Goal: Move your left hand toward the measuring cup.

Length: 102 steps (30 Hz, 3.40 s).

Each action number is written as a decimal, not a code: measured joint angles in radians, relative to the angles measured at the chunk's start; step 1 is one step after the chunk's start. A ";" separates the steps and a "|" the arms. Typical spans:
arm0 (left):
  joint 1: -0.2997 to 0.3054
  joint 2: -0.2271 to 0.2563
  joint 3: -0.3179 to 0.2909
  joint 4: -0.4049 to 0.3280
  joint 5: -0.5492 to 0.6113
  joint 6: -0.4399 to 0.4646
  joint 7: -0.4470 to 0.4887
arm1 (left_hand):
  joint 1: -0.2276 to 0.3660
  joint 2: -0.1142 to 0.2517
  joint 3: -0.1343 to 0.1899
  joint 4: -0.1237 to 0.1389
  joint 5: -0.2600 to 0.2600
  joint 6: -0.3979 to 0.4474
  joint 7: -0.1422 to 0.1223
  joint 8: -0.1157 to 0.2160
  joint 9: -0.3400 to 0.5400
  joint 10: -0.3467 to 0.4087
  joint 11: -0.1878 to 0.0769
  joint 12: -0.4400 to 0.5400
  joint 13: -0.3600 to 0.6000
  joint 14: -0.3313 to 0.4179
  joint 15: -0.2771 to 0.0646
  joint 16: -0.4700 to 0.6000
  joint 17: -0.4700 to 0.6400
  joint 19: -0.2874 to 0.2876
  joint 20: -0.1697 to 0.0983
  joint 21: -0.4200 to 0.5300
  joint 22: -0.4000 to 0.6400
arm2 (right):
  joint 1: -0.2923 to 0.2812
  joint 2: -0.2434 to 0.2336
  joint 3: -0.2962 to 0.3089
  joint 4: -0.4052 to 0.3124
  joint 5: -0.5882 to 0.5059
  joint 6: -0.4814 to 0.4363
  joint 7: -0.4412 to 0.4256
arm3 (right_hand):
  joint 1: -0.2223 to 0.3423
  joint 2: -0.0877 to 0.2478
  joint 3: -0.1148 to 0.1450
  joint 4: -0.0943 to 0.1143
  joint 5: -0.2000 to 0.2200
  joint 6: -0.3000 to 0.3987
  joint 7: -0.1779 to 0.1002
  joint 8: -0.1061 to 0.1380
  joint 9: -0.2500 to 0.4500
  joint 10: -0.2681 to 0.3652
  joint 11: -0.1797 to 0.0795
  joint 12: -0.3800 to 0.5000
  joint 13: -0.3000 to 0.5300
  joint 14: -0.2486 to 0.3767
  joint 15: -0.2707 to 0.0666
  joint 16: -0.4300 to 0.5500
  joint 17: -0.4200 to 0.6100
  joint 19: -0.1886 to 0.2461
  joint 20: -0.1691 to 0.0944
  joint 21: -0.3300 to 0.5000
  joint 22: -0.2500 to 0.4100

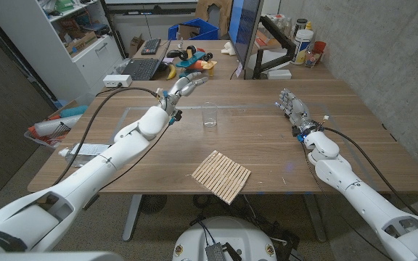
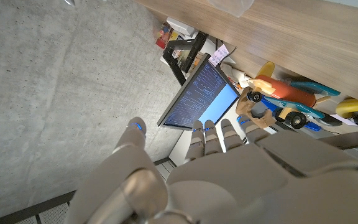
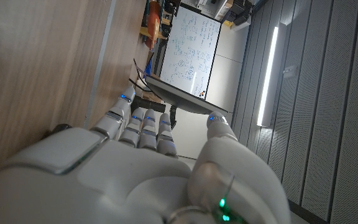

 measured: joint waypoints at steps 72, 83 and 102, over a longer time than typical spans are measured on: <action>-0.077 0.023 0.131 0.004 0.326 0.110 -0.012 | 0.041 -0.004 0.007 -0.007 0.000 0.037 -0.009 0.004 0.000 0.027 -0.016 0.008 0.000 0.028 -0.008 0.000 0.000 -0.003 0.018 0.000 0.003 | -0.012 0.027 -0.016 -0.037 -0.049 0.032 -0.068 | 0.001 0.010 -0.008 0.000 0.000 0.004 -0.004 0.000 0.000 0.018 -0.004 0.008 -0.005 0.022 -0.004 0.008 -0.014 0.019 -0.001 -0.033 0.000; -0.089 0.015 0.146 0.025 0.355 0.103 -0.016 | 0.045 -0.008 0.007 -0.007 0.000 0.043 -0.015 0.004 0.000 0.027 -0.016 0.008 0.000 0.028 -0.008 0.000 0.001 -0.003 0.018 0.000 0.003 | -0.019 0.034 -0.017 -0.039 -0.053 0.044 -0.077 | 0.001 0.010 -0.008 0.000 0.000 0.004 -0.004 0.000 0.000 0.022 0.000 0.008 -0.005 0.021 -0.004 0.008 -0.014 0.019 -0.001 -0.041 0.000; -0.122 0.000 0.181 0.060 0.416 0.093 -0.021 | 0.048 -0.005 0.007 -0.007 0.000 0.050 -0.014 0.004 0.005 0.027 -0.016 0.008 0.000 0.031 -0.012 0.000 0.000 -0.003 0.018 -0.004 0.003 | -0.004 0.057 -0.019 -0.008 -0.056 0.076 -0.071 | 0.001 0.010 -0.015 -0.001 0.000 0.007 -0.007 0.000 0.000 0.022 0.000 0.008 -0.005 0.021 -0.004 0.008 -0.019 0.023 0.002 -0.048 0.000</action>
